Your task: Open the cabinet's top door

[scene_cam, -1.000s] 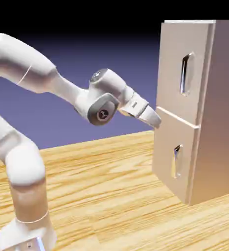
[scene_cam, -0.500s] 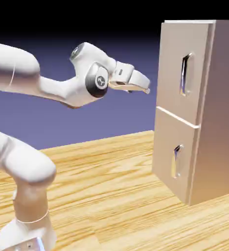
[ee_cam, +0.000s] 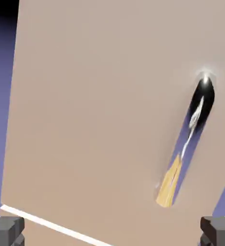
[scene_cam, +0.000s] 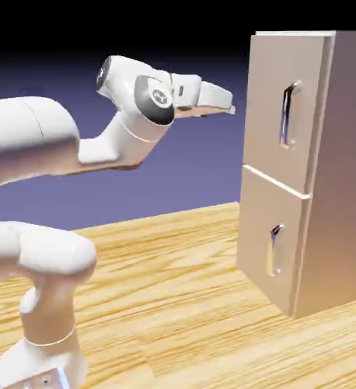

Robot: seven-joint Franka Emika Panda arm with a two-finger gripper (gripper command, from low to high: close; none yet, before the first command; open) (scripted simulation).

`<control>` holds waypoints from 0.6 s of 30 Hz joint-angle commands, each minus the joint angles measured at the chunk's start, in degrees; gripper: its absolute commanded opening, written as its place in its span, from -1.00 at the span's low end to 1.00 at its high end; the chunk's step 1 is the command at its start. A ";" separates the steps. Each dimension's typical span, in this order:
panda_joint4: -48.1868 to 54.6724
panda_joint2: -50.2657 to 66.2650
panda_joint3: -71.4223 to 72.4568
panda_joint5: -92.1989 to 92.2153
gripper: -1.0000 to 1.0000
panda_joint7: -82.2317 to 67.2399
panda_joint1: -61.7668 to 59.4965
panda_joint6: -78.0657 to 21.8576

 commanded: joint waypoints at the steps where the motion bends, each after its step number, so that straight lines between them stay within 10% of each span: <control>1: 0.41 -0.90 -1.09 -2.50 0.00 1.32 1.50 -0.70; 18: 7.29 -16.10 -19.59 -44.86 0.00 23.76 26.90 -12.59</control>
